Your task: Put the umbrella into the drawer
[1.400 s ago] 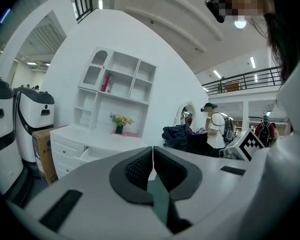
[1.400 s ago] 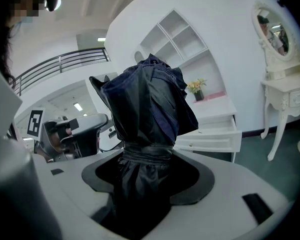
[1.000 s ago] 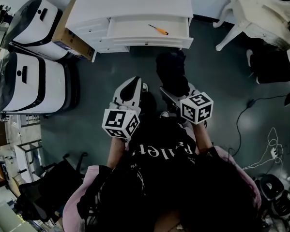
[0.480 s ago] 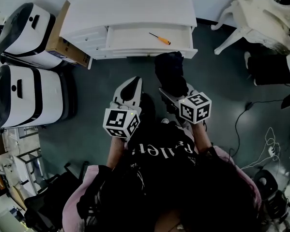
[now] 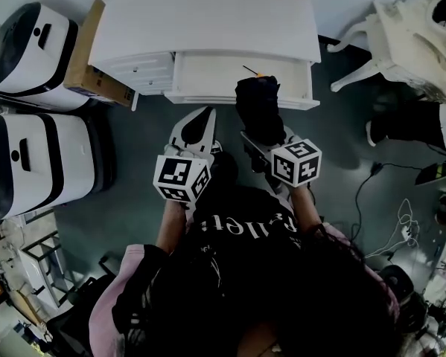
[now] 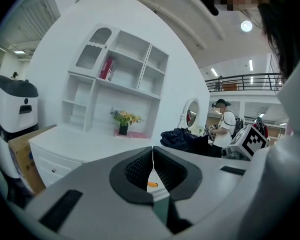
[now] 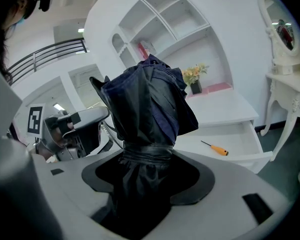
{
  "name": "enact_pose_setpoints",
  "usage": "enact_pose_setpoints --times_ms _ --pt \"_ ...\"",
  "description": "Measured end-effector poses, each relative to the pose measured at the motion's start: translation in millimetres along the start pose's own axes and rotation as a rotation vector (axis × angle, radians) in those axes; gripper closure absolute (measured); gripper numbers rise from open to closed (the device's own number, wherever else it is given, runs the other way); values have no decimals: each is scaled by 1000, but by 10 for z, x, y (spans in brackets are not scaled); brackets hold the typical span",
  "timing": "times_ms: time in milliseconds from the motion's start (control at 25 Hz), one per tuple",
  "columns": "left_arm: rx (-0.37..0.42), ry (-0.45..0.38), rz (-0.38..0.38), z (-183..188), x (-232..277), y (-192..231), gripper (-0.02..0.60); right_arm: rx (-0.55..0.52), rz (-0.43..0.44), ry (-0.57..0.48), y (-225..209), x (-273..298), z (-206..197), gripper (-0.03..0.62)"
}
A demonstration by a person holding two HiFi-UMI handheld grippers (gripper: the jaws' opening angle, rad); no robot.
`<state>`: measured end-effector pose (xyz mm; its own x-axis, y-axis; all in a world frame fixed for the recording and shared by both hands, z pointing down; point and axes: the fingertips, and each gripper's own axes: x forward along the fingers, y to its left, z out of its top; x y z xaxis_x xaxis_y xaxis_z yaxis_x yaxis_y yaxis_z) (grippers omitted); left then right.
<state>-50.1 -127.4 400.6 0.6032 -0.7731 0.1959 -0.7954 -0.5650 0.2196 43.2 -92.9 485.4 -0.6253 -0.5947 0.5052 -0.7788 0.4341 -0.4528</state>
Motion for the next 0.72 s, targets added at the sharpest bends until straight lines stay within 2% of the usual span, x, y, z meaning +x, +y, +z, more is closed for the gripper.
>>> enact_pose_setpoints --times_ms 400,720 --pt "-17 10 -22 175 468 798 565 14 -33 37 -109 741 430 306" --pt "-12 25 -32 182 650 1172 565 36 -61 48 -201 1066 516 306"
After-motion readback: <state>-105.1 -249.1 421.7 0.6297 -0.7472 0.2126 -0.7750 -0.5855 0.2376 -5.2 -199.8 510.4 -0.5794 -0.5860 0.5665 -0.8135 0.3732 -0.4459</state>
